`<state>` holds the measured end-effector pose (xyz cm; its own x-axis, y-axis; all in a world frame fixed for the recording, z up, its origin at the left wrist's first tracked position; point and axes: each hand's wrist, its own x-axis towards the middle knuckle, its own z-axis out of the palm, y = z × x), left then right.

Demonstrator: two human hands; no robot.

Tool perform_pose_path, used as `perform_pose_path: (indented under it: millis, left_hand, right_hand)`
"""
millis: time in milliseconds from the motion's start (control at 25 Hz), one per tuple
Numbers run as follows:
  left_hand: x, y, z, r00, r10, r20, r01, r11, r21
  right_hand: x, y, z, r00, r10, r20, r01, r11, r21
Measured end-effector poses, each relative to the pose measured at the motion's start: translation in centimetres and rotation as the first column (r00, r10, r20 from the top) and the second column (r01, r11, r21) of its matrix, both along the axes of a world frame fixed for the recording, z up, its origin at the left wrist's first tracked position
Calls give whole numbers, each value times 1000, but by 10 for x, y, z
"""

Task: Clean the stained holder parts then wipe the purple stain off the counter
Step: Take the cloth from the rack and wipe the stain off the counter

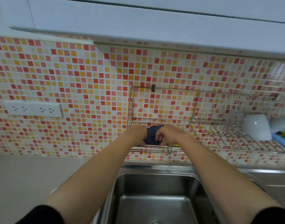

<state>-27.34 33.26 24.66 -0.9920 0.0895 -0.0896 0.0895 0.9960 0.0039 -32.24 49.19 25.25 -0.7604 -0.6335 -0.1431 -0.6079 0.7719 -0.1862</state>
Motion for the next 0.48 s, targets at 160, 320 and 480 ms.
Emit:
perform_pose_path:
  millis: [160, 320, 480]
  left_hand:
    - [-7, 0, -4, 997, 65, 52, -64, 998, -21]
    - [-9, 5, -7, 998, 64, 2, -63, 995, -80]
    - [-4, 8, -2, 985, 145, -90, -131, 982, 138]
  right_hand:
    - [-4, 7, 2, 999, 18, 51, -18, 1000, 3]
    - [-3, 6, -6, 988, 114, -102, -103, 989, 103]
    - [-6, 6, -2, 980, 65, -189, -68, 998, -6]
